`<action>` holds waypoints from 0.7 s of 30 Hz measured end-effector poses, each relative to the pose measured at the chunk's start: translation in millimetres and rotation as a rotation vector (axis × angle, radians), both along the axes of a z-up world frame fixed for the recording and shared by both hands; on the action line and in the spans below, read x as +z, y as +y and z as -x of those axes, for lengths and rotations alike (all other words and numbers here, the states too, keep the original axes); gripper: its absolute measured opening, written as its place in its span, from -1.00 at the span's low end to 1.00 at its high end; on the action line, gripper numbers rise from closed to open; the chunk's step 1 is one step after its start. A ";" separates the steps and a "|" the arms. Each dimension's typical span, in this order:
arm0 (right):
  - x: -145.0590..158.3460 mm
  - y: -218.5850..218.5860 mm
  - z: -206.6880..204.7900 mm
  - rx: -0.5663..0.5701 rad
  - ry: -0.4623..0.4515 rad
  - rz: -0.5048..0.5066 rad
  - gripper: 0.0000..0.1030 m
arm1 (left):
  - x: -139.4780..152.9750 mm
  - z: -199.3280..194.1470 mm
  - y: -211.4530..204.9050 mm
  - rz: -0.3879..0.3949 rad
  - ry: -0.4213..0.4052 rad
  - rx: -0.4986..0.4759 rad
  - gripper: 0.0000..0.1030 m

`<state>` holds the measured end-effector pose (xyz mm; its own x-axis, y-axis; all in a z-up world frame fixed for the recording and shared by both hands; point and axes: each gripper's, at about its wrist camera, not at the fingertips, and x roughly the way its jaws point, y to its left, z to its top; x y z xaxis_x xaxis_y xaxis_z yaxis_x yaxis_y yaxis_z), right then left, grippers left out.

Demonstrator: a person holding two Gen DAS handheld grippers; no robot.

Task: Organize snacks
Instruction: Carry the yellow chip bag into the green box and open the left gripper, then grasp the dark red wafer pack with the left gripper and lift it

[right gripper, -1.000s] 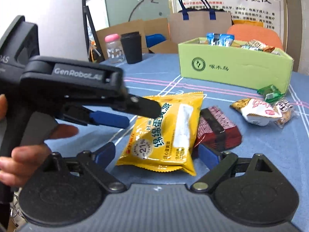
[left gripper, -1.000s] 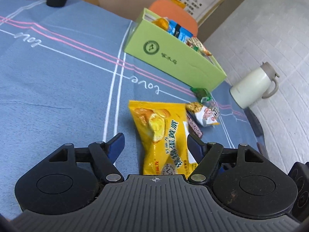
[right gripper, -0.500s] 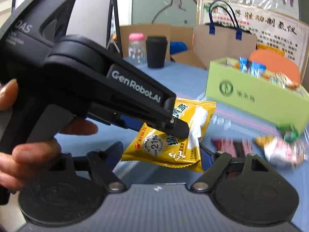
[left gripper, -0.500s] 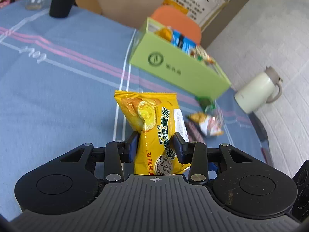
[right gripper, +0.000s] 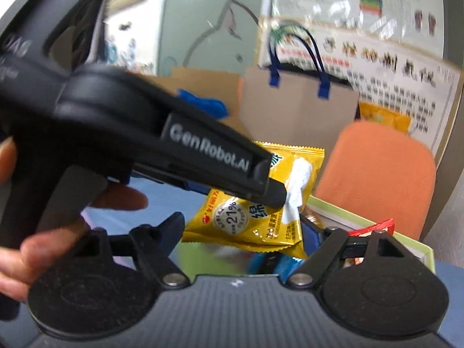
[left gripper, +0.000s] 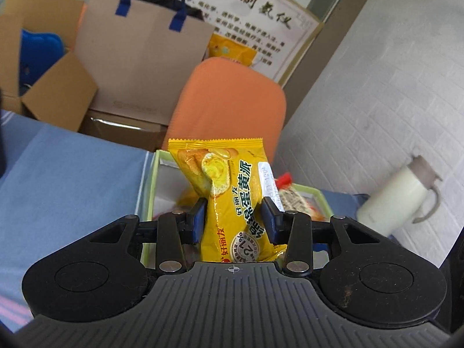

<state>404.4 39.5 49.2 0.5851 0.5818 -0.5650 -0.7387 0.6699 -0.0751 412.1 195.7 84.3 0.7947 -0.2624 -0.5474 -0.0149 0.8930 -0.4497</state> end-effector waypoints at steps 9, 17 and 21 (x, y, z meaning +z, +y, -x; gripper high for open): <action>-18.5 -6.8 -10.2 -0.023 -0.023 -0.012 0.81 | -24.0 -7.8 -3.3 -0.067 -0.042 0.007 0.44; 1.1 -84.5 70.0 -0.103 -0.061 -0.135 0.80 | 19.8 71.7 -14.8 -0.078 -0.168 0.036 0.73; -18.5 -123.1 121.7 -0.157 -0.012 -0.155 0.80 | 4.1 125.0 -36.0 -0.073 -0.120 0.042 0.75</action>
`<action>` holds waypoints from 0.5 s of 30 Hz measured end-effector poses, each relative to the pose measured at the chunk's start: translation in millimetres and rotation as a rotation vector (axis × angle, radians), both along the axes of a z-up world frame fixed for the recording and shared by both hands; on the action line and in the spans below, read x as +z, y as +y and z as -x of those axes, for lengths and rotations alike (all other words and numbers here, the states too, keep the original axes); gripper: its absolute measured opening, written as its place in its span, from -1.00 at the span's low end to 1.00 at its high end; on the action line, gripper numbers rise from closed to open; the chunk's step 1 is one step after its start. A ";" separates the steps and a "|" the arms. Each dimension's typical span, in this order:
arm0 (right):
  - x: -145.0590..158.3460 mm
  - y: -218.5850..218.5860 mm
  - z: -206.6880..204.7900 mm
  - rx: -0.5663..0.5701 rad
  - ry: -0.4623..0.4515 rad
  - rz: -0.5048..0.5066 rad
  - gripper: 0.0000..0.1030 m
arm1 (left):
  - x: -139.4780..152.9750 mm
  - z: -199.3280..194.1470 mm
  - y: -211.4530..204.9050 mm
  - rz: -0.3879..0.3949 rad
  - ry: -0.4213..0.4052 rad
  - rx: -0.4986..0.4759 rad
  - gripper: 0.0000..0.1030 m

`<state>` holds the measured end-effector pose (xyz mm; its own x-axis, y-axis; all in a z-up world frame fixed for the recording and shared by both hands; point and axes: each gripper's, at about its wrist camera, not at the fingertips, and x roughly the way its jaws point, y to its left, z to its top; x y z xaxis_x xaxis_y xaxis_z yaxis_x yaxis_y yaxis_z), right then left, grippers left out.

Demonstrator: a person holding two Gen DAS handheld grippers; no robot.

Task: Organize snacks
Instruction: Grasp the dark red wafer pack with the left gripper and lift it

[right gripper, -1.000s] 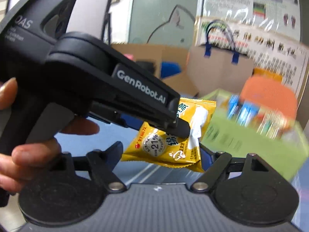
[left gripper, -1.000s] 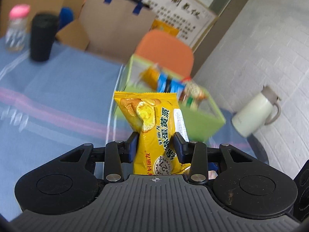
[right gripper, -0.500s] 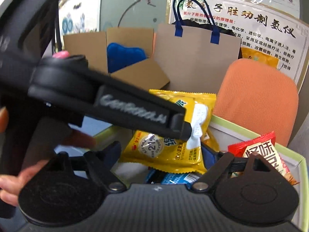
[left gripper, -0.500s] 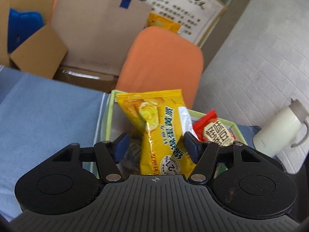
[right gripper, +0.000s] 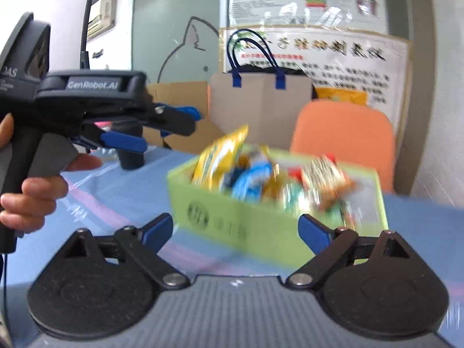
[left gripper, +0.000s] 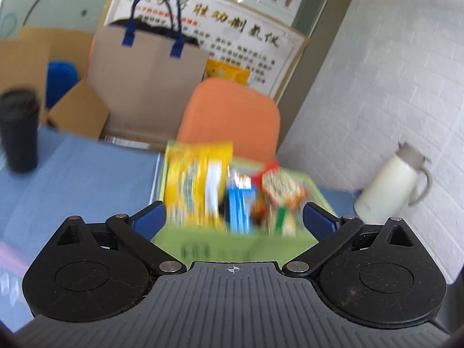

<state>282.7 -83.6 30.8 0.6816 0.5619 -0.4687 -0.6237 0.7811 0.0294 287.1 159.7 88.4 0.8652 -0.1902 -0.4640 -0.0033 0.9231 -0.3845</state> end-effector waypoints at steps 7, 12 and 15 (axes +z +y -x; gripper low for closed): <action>-52.2 -8.3 55.0 0.019 0.229 -0.029 0.80 | -61.5 68.9 -26.6 0.128 0.202 0.129 0.66; -61.5 19.3 57.2 0.029 0.192 0.063 0.80 | -74.8 79.8 -43.9 0.103 0.281 0.060 0.50; -64.9 35.8 58.1 0.069 0.169 0.149 0.82 | -76.0 78.0 -53.8 0.104 0.294 0.033 0.49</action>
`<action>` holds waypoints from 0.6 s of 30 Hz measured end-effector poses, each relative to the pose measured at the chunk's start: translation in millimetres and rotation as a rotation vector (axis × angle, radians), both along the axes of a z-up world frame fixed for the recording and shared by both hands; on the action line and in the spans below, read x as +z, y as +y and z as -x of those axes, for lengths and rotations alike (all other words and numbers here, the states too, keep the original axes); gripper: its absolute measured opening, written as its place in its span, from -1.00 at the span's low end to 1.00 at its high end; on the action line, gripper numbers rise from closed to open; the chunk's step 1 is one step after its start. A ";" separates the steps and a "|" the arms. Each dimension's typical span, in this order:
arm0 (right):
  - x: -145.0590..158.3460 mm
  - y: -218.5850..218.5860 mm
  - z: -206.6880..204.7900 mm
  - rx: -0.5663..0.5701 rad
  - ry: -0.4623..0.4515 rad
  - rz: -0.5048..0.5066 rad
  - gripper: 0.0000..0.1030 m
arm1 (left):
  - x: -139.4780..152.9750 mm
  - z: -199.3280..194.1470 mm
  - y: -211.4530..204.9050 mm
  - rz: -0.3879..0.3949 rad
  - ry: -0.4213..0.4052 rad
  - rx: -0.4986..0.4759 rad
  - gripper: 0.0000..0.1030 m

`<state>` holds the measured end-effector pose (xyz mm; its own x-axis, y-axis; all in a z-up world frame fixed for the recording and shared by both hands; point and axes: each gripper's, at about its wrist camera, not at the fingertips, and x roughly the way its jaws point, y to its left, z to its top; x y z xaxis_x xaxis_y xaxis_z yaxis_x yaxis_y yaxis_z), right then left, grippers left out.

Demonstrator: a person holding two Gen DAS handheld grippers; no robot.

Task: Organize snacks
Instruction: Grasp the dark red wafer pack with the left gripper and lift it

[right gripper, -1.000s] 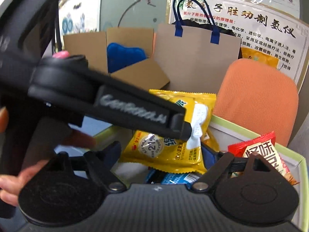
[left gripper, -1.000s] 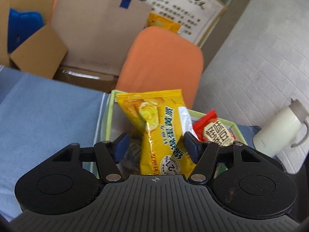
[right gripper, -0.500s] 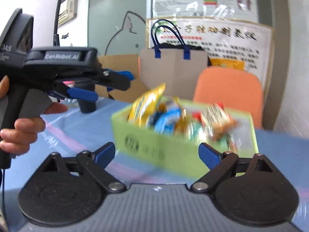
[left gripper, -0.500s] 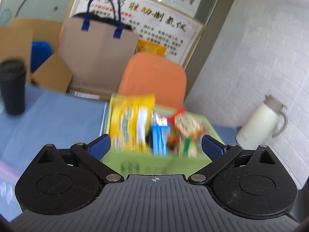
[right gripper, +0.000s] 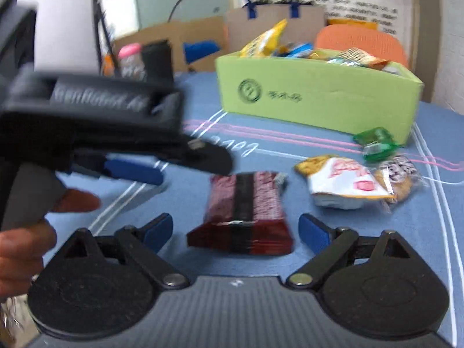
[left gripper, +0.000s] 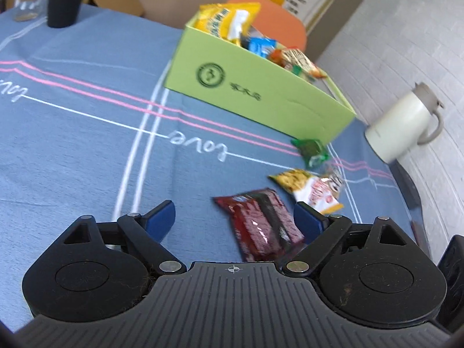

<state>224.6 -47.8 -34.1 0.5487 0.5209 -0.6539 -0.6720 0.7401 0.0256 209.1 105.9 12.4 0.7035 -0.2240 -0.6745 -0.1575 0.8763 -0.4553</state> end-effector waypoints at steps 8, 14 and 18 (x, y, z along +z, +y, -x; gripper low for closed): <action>-1.4 2.5 -0.9 -0.013 -0.010 0.027 0.82 | -4.5 -8.1 -23.7 -0.093 0.032 -0.034 0.42; 2.7 3.6 -6.7 -0.006 0.007 0.034 0.81 | -2.4 -10.0 -22.1 -0.051 0.025 -0.076 0.39; 1.3 4.8 -7.0 0.008 -0.005 0.035 0.81 | -2.6 -12.1 -25.0 -0.052 0.023 -0.085 0.52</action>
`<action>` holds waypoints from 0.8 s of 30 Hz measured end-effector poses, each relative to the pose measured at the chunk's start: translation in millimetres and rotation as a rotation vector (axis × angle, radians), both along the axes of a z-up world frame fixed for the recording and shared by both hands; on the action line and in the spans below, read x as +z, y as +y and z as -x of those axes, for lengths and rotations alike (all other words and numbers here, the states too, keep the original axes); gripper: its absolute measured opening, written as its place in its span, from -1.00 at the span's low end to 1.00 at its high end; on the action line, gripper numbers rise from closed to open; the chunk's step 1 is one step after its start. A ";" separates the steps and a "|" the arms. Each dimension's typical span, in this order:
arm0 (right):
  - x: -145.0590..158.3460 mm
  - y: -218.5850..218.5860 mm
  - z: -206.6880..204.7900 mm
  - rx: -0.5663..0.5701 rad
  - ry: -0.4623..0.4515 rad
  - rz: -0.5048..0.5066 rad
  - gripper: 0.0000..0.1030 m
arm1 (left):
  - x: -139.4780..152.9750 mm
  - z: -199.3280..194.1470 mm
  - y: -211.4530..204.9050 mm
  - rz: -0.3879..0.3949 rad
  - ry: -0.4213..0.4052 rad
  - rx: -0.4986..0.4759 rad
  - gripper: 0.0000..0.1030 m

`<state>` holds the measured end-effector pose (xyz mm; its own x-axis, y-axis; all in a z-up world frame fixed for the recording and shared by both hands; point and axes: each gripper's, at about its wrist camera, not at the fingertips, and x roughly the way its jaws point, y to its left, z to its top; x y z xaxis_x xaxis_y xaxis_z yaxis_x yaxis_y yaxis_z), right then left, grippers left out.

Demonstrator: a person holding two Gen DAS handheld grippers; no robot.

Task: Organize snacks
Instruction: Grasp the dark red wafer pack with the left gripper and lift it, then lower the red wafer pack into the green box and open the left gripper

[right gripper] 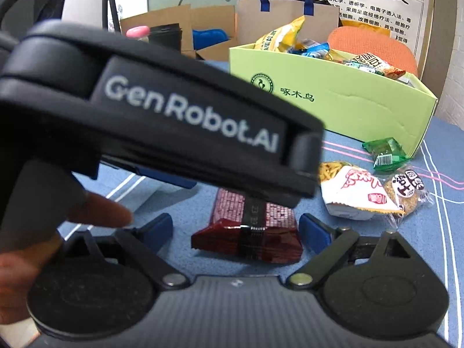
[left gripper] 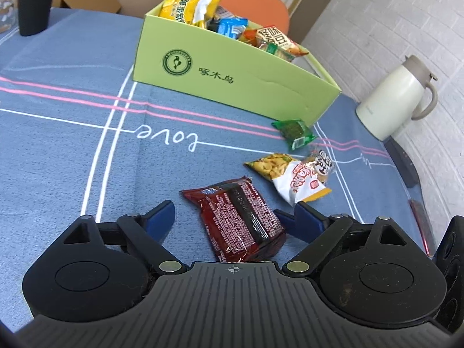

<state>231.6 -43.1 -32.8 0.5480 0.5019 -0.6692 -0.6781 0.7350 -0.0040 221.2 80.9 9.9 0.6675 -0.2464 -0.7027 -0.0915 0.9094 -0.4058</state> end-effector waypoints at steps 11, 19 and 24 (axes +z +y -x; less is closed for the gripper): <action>5.7 2.9 23.1 0.035 -0.030 -0.061 0.47 | -7.8 9.7 9.7 0.027 -0.007 -0.013 -0.35; 71.3 0.9 -20.3 0.034 -0.240 -0.099 0.47 | 63.4 -25.4 4.0 -0.028 -0.187 -0.032 -0.34; 105.1 6.4 -105.2 0.022 -0.288 -0.091 0.47 | 103.2 -102.3 -1.7 -0.086 -0.282 -0.043 -0.33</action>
